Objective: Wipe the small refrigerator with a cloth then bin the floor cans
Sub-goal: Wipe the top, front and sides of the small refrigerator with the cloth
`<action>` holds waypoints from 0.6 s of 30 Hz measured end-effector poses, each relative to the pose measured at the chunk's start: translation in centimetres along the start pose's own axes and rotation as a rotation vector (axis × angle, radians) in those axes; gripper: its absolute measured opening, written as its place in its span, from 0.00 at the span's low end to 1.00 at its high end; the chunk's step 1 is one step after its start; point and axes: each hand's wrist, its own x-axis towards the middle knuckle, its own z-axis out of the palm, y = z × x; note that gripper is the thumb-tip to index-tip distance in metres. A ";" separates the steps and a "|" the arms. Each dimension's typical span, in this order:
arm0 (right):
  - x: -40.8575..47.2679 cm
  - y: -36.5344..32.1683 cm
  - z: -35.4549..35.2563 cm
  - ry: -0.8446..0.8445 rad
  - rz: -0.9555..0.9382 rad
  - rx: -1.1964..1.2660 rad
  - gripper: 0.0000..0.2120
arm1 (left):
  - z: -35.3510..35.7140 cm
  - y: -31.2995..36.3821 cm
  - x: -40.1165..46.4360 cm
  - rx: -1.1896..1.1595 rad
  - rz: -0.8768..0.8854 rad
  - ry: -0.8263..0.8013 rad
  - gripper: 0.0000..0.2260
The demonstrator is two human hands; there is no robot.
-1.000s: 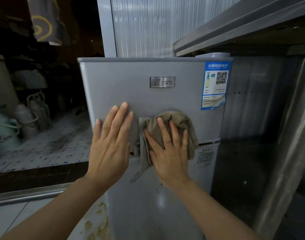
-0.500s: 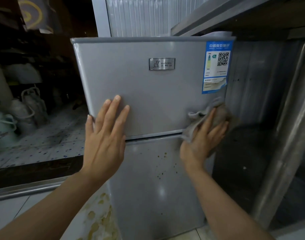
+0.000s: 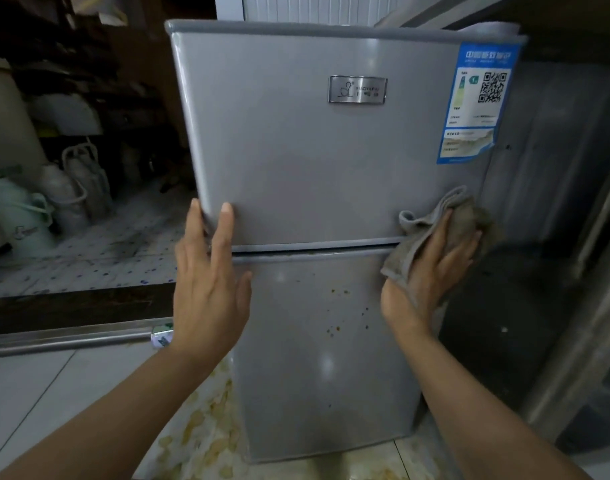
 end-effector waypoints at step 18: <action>-1.3 2.3 -1.1 -0.151 -0.715 -0.203 0.29 | -0.5 -2.7 -2.1 -0.134 0.039 -0.105 0.45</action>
